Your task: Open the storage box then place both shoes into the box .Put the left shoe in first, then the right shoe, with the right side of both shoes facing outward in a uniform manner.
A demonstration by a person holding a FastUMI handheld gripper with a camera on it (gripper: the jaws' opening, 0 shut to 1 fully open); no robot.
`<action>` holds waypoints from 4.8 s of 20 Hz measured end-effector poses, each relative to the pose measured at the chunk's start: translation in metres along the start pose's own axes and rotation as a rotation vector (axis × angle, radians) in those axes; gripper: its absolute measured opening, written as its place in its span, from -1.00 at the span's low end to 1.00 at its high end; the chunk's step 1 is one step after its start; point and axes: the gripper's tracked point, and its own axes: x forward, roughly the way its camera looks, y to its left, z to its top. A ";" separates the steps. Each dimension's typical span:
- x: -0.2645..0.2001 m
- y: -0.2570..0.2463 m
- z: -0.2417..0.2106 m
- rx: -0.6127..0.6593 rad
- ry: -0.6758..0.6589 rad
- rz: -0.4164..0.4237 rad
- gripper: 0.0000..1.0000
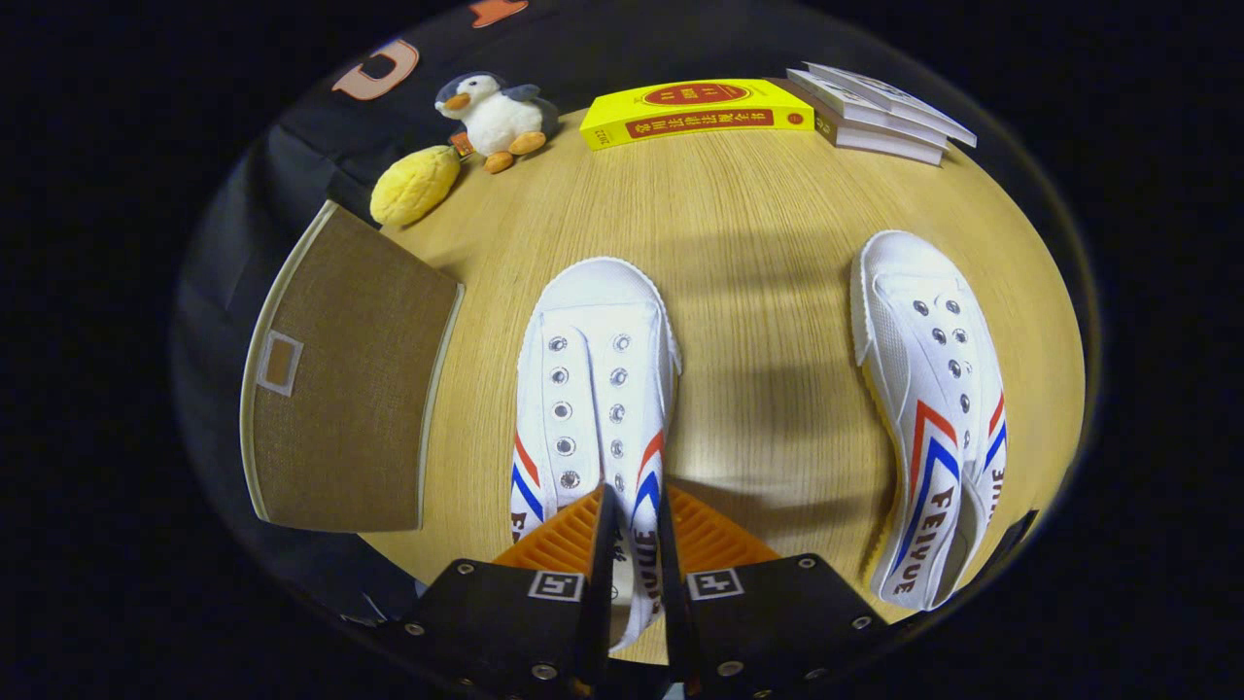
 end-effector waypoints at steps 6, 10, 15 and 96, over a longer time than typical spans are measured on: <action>-0.006 0.008 0.006 0.189 -0.108 0.144 -1.00; -0.022 0.013 0.019 0.212 -0.170 0.159 -1.00; -0.061 0.037 0.049 0.231 -0.253 0.176 -1.00; -0.126 -0.133 0.046 0.141 -0.307 -0.166 0.98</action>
